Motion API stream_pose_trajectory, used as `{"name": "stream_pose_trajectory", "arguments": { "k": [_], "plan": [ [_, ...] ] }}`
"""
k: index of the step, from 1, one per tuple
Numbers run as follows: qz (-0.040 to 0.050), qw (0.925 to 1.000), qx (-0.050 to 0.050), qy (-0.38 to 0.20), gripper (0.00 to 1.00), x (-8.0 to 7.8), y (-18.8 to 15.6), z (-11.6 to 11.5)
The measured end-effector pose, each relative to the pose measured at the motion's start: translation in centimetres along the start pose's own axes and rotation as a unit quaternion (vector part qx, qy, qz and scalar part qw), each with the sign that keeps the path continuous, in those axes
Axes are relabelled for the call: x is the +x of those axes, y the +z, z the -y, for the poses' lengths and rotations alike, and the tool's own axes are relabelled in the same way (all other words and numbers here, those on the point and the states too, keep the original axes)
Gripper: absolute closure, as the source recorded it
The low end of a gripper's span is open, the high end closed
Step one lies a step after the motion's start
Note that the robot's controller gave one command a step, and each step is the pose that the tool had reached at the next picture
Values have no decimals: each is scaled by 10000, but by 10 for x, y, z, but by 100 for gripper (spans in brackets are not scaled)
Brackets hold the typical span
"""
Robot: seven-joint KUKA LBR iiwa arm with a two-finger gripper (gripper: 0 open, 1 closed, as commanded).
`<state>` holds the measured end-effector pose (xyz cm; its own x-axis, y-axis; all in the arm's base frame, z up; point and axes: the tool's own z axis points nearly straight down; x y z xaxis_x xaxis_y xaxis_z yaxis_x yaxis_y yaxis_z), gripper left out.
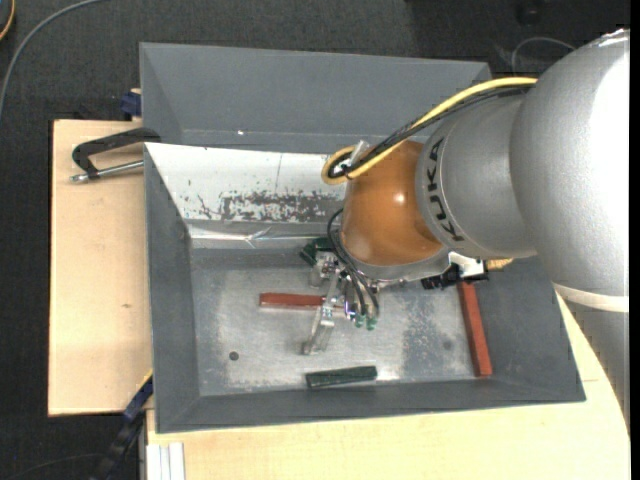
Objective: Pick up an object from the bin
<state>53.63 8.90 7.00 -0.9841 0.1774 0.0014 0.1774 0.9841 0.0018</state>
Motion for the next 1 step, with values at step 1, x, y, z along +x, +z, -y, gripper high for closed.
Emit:
{"name": "stream_pose_trajectory", "arguments": {
  "k": [1],
  "plan": [
    [0, 10000, 0, 1, 100, 0, 0, 0]
  ]
}}
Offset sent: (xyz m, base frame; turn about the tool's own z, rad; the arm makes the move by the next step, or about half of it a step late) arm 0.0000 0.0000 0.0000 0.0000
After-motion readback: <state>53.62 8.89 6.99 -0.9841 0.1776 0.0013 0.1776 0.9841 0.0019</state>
